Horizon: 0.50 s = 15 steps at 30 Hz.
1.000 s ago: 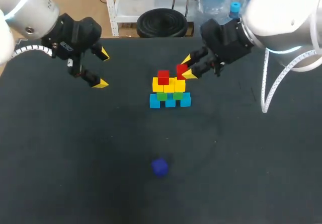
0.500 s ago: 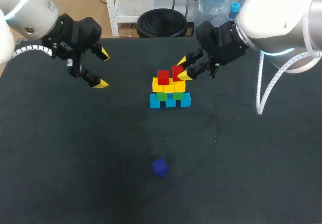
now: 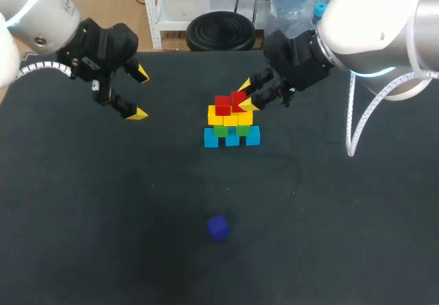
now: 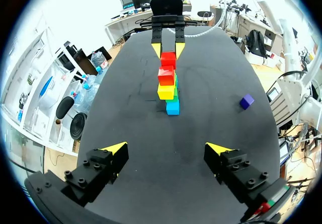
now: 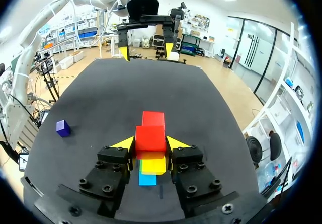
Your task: Place the blue cubes, place green cubes on the blue cubes, place the yellow cubes on the green cubes, then place the red cubes on the yellow cubes, and place purple cube on the red cubes.
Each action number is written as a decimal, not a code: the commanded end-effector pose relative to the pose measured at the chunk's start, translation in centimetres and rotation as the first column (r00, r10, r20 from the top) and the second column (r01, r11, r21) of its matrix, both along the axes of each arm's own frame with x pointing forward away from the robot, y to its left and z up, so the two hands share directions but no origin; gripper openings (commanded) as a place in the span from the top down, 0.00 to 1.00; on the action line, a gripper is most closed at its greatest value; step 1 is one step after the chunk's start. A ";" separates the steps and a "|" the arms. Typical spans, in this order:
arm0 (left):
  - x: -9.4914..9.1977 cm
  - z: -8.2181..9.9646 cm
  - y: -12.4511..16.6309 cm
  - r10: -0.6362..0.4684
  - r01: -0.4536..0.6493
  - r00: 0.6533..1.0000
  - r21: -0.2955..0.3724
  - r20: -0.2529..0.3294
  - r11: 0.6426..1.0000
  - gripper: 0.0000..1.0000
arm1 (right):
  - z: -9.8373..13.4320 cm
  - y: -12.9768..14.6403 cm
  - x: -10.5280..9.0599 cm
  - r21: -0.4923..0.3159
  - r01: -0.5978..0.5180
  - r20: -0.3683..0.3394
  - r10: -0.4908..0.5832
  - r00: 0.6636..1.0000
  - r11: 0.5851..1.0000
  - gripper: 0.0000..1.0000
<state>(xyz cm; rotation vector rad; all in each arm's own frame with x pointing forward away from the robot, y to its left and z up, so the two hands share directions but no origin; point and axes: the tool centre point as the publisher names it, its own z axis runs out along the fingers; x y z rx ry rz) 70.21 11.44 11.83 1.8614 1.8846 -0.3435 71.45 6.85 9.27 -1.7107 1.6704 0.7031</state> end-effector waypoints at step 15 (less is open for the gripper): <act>0.0 0.0 0.1 -0.003 0.003 1.000 -0.003 0.001 1.000 0.00 | -0.4 0.2 0.5 -0.002 0.000 -0.010 0.000 1.000 1.000 1.00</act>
